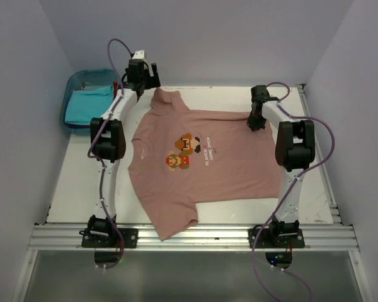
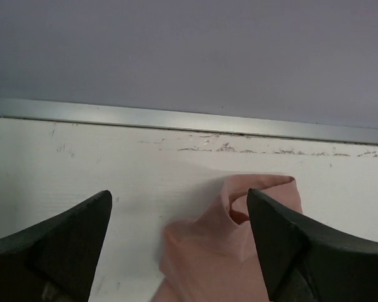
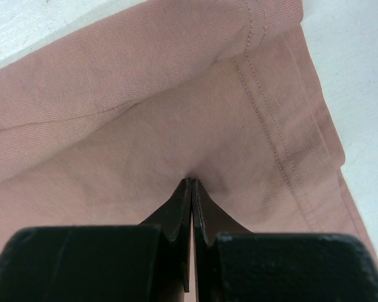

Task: Fold and stack the t-shirts
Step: Flatten out the tshirt

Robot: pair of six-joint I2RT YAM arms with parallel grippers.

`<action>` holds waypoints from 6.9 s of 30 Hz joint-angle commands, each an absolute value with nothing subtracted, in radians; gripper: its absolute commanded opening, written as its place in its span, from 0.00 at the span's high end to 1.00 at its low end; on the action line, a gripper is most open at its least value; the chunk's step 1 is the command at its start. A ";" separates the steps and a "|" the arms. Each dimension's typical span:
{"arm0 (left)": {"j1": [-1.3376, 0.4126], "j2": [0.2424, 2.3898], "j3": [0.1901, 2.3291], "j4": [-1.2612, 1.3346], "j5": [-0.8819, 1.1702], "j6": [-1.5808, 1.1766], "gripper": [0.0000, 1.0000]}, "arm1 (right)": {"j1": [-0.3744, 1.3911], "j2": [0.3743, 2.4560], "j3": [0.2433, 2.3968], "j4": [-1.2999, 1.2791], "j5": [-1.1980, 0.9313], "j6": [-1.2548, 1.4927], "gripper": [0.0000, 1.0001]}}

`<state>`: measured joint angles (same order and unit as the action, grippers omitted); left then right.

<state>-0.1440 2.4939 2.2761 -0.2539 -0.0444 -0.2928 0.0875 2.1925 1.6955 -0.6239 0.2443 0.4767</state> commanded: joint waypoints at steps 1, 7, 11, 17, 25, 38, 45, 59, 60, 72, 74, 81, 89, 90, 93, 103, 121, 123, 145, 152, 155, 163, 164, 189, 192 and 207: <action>-0.130 2.467 2.269 -0.138 -0.161 -0.293 0.04 | 0.087 2.203 1.720 -0.623 0.273 0.459 1.00; -0.140 2.266 2.001 -0.094 -0.056 -0.321 0.00 | 0.084 2.207 1.724 -0.614 0.272 0.471 1.00; -0.153 2.108 1.792 -0.029 0.104 -0.366 0.20 | 0.084 2.206 1.727 -0.601 0.265 0.485 1.00; -0.181 2.043 1.625 0.058 0.322 -0.416 1.00 | 0.084 2.120 1.681 -0.485 0.244 0.483 1.00; -0.184 2.121 1.542 0.032 0.353 -0.472 1.00 | 0.071 2.273 1.943 -0.673 0.282 0.483 1.00; -0.317 1.927 1.214 0.081 0.313 -0.500 1.00 | 0.035 2.231 1.835 -0.566 0.265 0.514 1.00; -0.526 1.821 1.131 0.170 0.333 -0.554 1.00 | 0.032 2.184 1.784 -0.523 0.261 0.494 1.00; -0.644 2.144 1.384 0.167 0.364 -0.632 1.00 | 0.032 2.243 1.859 -0.584 0.224 0.488 1.00; -0.649 2.163 1.400 0.164 0.373 -0.638 1.00 | 0.031 2.246 1.870 -0.587 0.224 0.488 1.00; -0.710 2.215 1.394 0.141 0.331 -0.637 1.00 | 0.032 2.178 1.734 -0.502 0.114 0.506 1.00; -0.710 2.197 1.368 0.118 0.315 -0.621 1.00 | 0.031 2.143 1.697 -0.450 0.043 0.489 1.00; -0.712 2.169 1.315 0.091 0.284 -0.598 1.00 | 0.032 2.158 1.672 -0.400 -0.051 0.500 1.00; -0.712 2.118 1.230 0.100 0.278 -0.598 1.00 | 0.032 2.377 1.961 -0.563 0.012 0.525 1.00; -0.713 2.111 1.224 0.098 0.278 -0.592 1.00 | 0.032 2.400 1.989 -0.574 0.020 0.529 1.00; -0.713 2.099 1.203 0.091 0.275 -0.580 1.00 | 0.032 2.489 2.093 -0.618 0.040 0.548 1.00; -0.712 2.062 1.134 0.086 0.270 -0.571 1.00 | 0.018 2.640 2.361 -0.683 0.118 0.612 1.00; -0.675 1.822 1.333 0.043 0.015 -0.411 1.00 | 0.020 1.891 1.442 0.183 0.241 0.497 1.00; -0.658 1.830 1.368 -0.050 0.005 -0.408 0.98 | 0.020 1.890 1.476 0.103 0.235 0.479 1.00; -0.276 2.239 1.695 -0.219 0.011 -0.442 1.00 | 0.021 1.991 1.428 -0.282 0.141 0.514 1.00; -0.247 2.325 1.729 -0.268 -0.046 -0.463 1.00 | 0.021 2.121 1.541 -0.351 0.127 0.520 1.00; -0.213 2.365 1.759 -0.302 -0.055 -0.472 1.00 | 0.021 2.184 1.603 -0.399 0.127 0.526 1.00; -0.134 2.517 1.959 -0.405 -0.051 -0.471 1.00 | 0.020 2.315 1.774 -0.518 0.198 0.534 1.00; -0.120 2.532 2.000 -0.406 -0.037 -0.469 1.00 | 0.021 2.333 1.805 -0.538 0.204 0.534 1.00; -0.074 2.204 1.485 -0.167 0.118 -0.486 0.95 | 0.020 2.275 1.738 -0.545 0.238 0.560 1.00; -0.074 2.183 1.494 -0.105 0.127 -0.471 0.94 | 0.020 2.258 1.727 -0.525 0.238 0.551 1.00; -0.068 2.543 2.057 -0.324 0.182 -0.468 0.92 | 0.020 2.540 2.221 -0.724 0.207 0.548 1.00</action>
<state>-0.0849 2.4874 2.0098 -0.2481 0.1772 -0.4789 0.0261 2.4744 2.1426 -0.6361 0.1921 0.5568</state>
